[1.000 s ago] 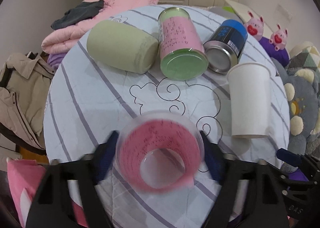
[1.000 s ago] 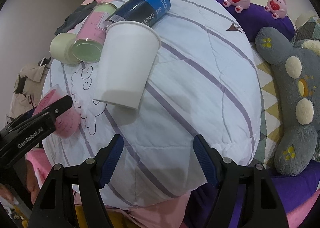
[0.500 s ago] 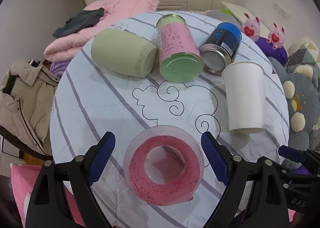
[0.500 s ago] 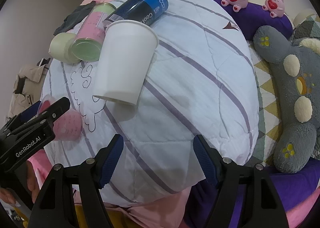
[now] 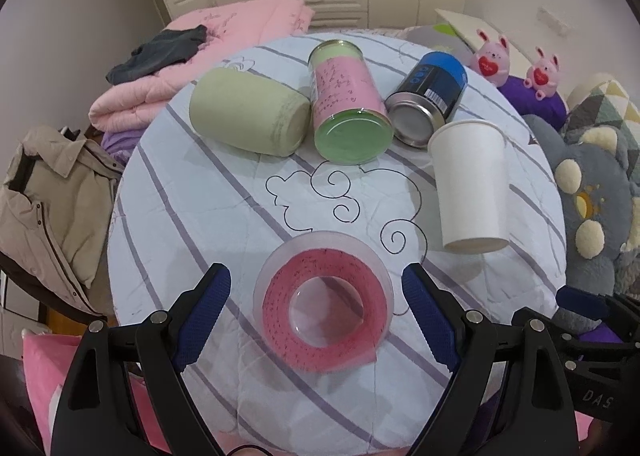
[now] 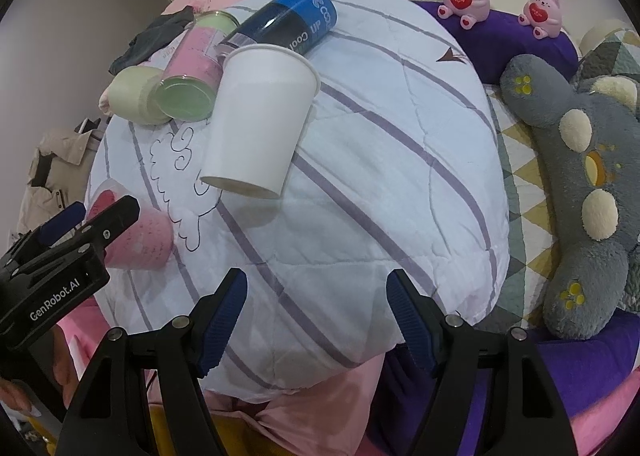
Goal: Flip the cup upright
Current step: 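Lower the pink cup upright onto the table and open the left tool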
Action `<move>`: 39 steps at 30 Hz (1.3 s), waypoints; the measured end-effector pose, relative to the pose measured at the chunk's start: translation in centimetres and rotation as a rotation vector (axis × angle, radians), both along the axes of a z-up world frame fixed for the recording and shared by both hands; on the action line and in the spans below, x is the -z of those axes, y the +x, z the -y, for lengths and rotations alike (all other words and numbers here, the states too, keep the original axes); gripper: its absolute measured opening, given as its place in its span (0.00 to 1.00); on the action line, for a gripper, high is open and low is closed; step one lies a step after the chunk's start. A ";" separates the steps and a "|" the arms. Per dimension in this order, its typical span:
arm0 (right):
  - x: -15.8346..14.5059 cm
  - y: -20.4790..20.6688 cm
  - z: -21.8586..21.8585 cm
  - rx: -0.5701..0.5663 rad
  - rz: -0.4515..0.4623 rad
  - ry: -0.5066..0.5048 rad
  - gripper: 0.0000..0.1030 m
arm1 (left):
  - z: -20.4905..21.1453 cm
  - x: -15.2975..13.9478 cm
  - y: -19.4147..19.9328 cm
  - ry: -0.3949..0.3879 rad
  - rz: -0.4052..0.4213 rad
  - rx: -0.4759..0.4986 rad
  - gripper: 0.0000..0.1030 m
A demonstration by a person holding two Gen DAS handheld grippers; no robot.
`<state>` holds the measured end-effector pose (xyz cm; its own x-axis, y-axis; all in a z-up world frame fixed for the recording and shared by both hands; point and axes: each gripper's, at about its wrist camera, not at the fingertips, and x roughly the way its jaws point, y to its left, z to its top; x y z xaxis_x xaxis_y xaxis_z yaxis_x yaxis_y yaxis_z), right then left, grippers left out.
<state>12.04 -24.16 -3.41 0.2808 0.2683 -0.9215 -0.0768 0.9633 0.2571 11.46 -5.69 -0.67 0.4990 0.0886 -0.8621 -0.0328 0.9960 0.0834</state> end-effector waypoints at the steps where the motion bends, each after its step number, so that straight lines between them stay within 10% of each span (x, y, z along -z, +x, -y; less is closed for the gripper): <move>1: -0.2 -0.2 0.0 0.002 0.005 -0.001 0.72 | 0.0 -0.2 -0.3 0.002 0.006 0.004 0.86; 21: -1.4 -6.0 -2.3 0.037 0.109 -0.012 0.80 | -2.0 -1.3 -7.3 -0.013 0.117 0.054 0.87; 39: -3.5 -10.9 -5.9 0.086 0.402 -0.040 0.80 | -4.7 -1.9 -10.9 -0.018 0.308 0.083 0.87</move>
